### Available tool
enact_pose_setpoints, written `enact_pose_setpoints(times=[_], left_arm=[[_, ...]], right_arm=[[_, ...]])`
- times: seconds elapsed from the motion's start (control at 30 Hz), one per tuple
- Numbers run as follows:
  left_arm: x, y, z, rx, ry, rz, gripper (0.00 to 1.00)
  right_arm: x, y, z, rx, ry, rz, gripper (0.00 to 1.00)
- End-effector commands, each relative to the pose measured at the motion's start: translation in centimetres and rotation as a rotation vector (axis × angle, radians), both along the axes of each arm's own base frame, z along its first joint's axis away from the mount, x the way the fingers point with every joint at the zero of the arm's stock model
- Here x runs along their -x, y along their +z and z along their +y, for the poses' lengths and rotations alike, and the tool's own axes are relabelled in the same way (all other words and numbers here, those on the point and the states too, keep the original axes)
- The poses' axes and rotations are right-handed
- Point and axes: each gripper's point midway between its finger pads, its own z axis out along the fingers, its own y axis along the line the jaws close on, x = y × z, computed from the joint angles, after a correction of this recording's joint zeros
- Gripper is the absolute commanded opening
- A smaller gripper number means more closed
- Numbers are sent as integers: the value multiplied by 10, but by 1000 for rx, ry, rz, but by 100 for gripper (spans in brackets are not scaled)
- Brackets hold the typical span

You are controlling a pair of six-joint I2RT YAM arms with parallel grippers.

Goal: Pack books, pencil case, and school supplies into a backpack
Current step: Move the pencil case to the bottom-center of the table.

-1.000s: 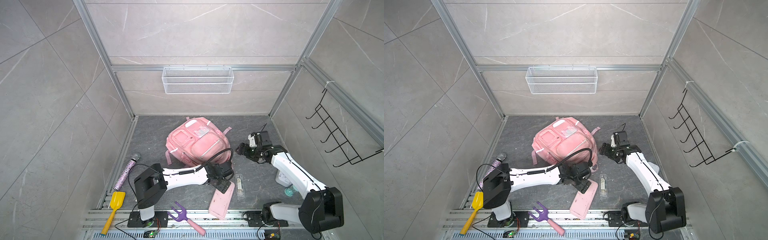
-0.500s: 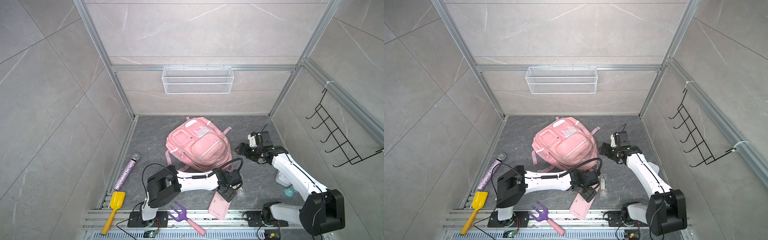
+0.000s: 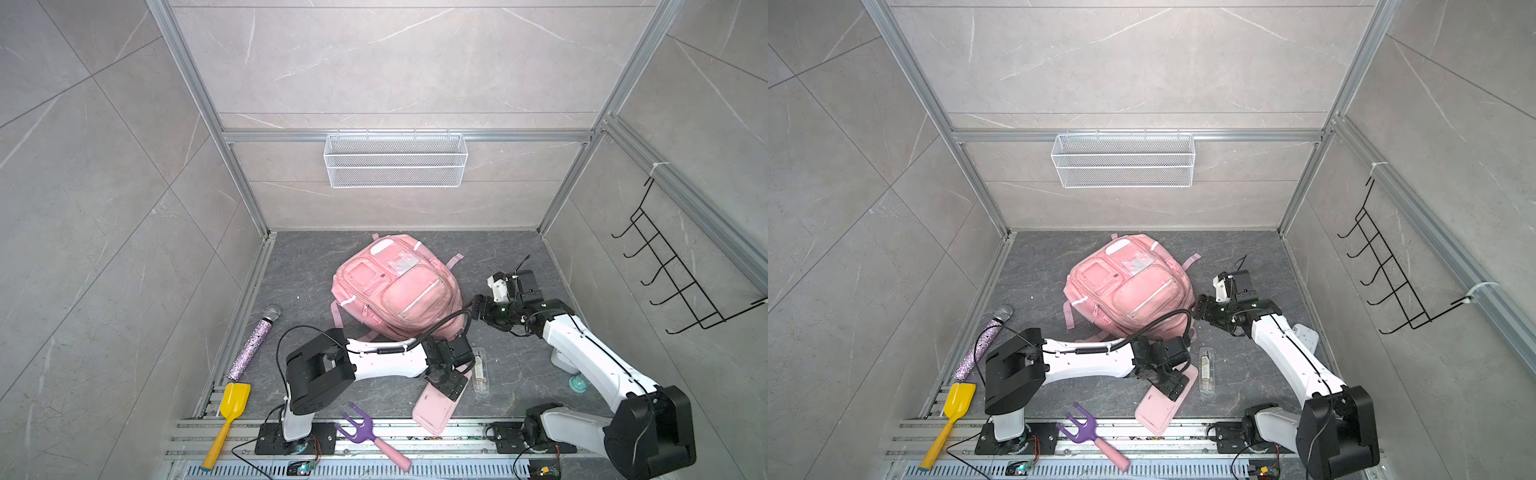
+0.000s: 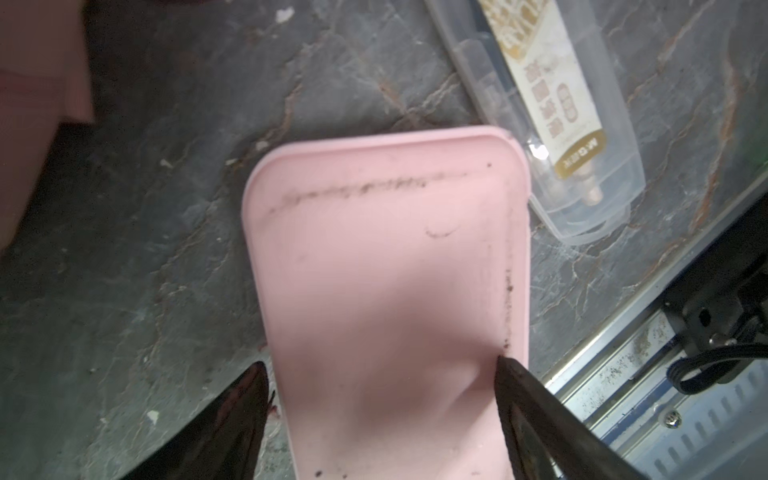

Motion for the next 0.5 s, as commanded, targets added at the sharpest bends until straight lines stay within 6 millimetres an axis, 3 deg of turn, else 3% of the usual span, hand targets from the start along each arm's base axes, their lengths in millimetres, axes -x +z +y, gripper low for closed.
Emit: enact_pose_setpoints(times=[0.0,0.23,0.37,0.47], left_arm=[[-18,-33,64,-201,133,-10,85],[-25,-39,92,-214,238,7,85],[-25,-33,88,-167,246,13,85],[-27,-31,91,-156,268,13,84]], right_arm=[[22,-4,8,7,54,34,80],[59,-6,36,38,159,75,80],[87,-10,52,12,191,119,80],[110,-18,51,16,198,166,79]])
